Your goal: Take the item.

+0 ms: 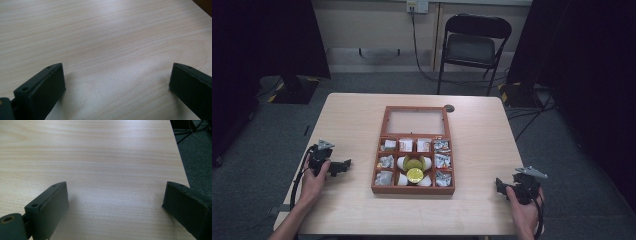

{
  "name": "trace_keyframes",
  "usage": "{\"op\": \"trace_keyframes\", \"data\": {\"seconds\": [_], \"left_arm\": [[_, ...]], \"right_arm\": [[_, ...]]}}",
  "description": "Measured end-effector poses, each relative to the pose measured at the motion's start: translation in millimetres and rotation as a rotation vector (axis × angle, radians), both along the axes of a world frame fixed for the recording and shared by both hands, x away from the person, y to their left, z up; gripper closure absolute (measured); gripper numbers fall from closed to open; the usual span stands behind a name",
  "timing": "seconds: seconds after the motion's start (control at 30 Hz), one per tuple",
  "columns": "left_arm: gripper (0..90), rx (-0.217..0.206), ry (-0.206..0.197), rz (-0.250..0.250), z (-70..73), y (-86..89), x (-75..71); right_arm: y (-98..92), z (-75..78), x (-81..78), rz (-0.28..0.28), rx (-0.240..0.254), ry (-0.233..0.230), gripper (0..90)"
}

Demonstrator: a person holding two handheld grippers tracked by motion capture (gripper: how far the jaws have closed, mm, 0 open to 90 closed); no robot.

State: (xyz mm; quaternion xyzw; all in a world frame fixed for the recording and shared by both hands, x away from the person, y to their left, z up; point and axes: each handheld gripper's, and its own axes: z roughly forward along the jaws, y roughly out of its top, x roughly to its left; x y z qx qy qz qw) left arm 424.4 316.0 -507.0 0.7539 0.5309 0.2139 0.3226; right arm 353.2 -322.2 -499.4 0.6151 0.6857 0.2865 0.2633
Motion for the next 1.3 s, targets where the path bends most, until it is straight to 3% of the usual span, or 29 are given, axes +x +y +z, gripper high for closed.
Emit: {"op": "trace_keyframes", "data": {"seconds": [0.23,0.27,0.33,0.5,0.67,0.83,1.0,1.1,1.3], "left_arm": [[0.0,0.0,0.0,0.0,0.0,0.0,0.0],[0.0,0.0,0.002,-0.001,0.2,0.1,-0.1],[0.0,0.0,0.001,-0.001,0.1,0.1,0.0],[0.0,0.0,0.001,-0.001,0.1,0.1,0.0],[0.0,0.0,0.0,0.0,0.0,0.0,0.0],[0.0,0.0,0.001,-0.001,0.1,0.1,0.0],[0.0,0.001,0.001,0.0,0.1,0.0,0.0],[0.0,0.001,0.001,0.0,0.2,0.1,0.0],[0.0,0.0,0.0,0.001,0.0,-0.1,0.0]], "right_arm": [[0.8,0.0,-0.4,-0.011,0.001,-0.002,5.8],[1.1,0.2,-0.6,-0.013,0.002,-0.002,7.1],[1.3,2.6,-1.9,-0.009,0.007,-0.006,18.3],[0.2,6.3,-2.2,0.018,0.042,0.009,18.9],[3.1,8.8,-2.9,0.035,0.04,0.007,23.7],[10.2,15.1,-3.2,0.061,0.035,-0.025,27.9],[15.9,19.9,-4.5,0.091,0.064,-0.045,31.3],[18.8,23.8,-2.5,0.103,0.049,-0.06,32.6],[25.2,31.1,-2.8,0.146,0.078,-0.076,35.6]]}}
